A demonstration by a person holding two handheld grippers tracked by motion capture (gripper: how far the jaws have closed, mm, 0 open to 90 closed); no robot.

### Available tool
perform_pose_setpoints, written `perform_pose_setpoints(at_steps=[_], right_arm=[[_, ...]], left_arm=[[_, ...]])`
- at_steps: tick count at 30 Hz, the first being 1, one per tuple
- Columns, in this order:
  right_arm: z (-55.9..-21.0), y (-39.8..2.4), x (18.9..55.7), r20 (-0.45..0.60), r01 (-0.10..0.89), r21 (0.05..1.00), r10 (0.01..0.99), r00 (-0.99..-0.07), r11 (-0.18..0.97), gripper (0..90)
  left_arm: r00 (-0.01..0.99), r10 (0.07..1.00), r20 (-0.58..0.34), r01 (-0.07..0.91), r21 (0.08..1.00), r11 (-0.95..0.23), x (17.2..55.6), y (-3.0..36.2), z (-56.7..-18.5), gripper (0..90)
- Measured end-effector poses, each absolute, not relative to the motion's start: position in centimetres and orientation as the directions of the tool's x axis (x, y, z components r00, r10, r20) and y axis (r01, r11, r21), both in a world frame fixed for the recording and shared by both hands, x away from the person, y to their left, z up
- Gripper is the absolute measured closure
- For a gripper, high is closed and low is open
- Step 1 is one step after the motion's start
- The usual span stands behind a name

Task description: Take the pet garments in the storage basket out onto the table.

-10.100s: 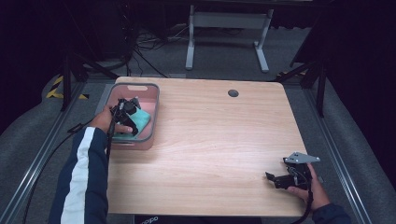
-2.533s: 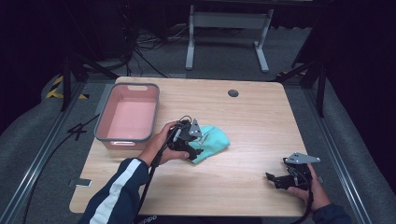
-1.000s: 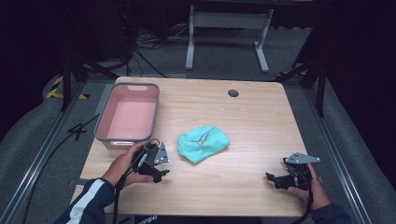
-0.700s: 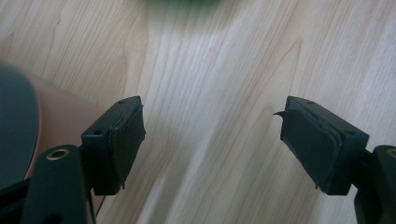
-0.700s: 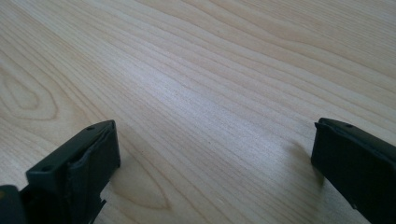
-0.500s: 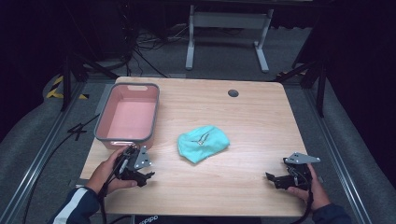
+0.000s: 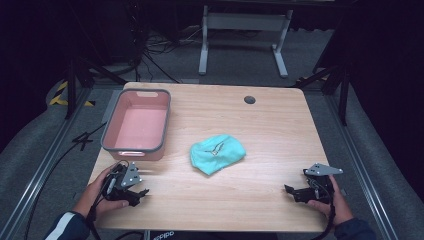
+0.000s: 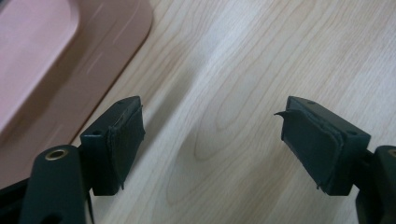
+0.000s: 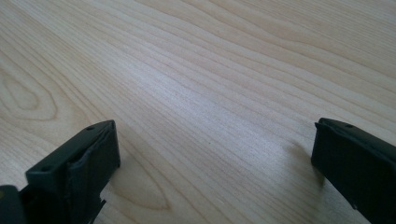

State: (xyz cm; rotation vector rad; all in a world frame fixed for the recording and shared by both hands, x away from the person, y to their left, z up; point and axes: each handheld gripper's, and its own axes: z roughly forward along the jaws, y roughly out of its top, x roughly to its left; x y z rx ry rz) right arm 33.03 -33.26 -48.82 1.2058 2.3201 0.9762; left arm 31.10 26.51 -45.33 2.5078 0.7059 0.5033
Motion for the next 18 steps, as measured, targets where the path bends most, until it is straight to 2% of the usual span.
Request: perform_pose_setpoints(at_steps=[9, 10, 13, 15, 18], right_arm=[[-48.8, -33.3, 33.0, 0.008, 0.576, 0.712, 0.816, -0.577, 0.401, 1.4], [-48.8, -33.3, 33.0, 0.008, 0.576, 0.712, 0.817, -0.577, 0.401, 1.4], [-48.8, -33.3, 33.1, 0.009, 0.576, 0.713, 0.816, -0.578, 0.399, 1.3], [-48.8, -33.3, 33.1, 0.010, 0.576, 0.713, 0.816, -0.578, 0.399, 1.3], [-48.8, -33.3, 33.1, 0.007, 0.575, 0.712, 0.815, -0.579, 0.402, 1.4]], left_arm=[[0.764, 0.638, 0.096, 0.463, 0.606, -0.646, 30.7, 29.1, -46.8, 20.9], [0.747, 0.663, 0.040, 0.492, 0.638, -0.592, 30.7, 29.9, -47.4, 19.9], [0.745, 0.667, -0.001, 0.499, 0.664, -0.557, 30.6, 30.7, -47.8, 19.2], [0.738, 0.675, -0.017, 0.493, 0.696, -0.521, 30.4, 31.2, -48.2, 17.8], [0.723, 0.690, -0.009, 0.501, 0.694, -0.517, 30.1, 31.5, -48.2, 17.1]])
